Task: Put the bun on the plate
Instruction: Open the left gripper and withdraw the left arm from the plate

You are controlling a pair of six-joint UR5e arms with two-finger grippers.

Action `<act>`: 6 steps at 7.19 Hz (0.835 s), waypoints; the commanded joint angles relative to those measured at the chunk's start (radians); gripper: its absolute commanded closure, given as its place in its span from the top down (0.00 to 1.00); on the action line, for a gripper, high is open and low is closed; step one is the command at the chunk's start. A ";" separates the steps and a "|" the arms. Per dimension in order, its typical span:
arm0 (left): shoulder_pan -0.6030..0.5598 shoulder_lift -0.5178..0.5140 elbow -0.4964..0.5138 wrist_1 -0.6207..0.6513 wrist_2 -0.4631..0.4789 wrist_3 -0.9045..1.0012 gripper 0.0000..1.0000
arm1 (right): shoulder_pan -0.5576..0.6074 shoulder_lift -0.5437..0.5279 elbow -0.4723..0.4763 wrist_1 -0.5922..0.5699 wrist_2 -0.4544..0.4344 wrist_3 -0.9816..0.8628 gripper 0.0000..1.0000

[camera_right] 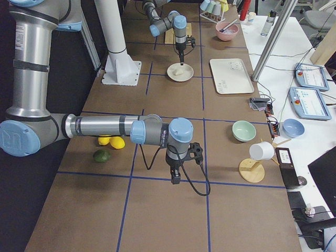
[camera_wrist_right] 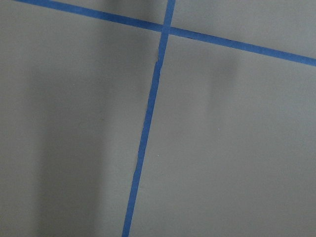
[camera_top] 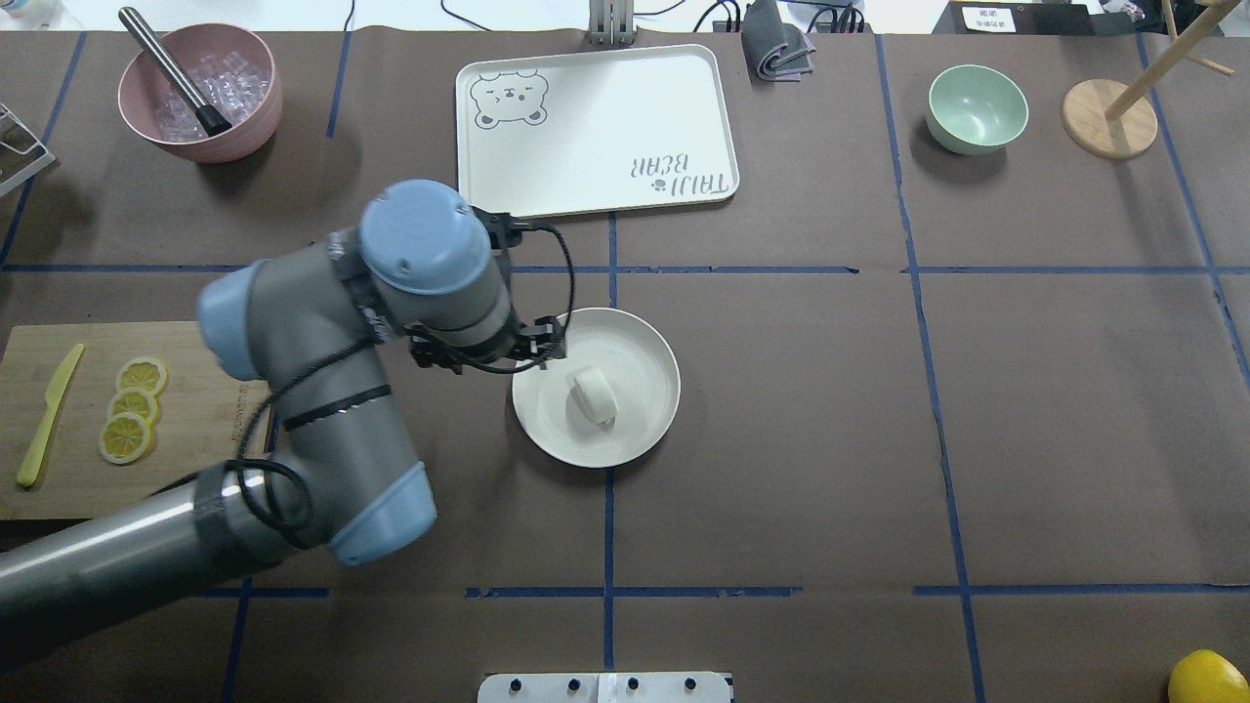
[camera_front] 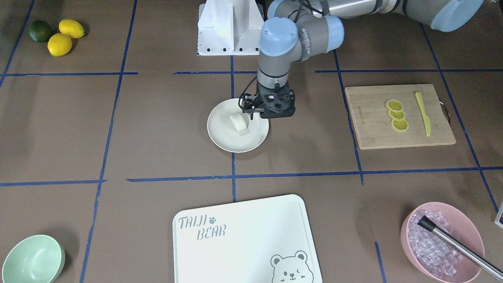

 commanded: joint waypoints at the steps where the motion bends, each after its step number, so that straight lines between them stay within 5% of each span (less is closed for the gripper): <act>1: -0.162 0.205 -0.149 0.043 -0.124 0.376 1.00 | -0.001 0.000 -0.001 0.000 0.000 0.000 1.00; 4: -0.554 0.469 -0.087 0.043 -0.321 1.095 1.00 | -0.001 0.003 -0.007 0.002 0.000 0.000 1.00; 6: -0.734 0.516 0.029 0.032 -0.361 1.173 1.00 | 0.000 0.002 -0.008 0.002 0.000 0.000 1.00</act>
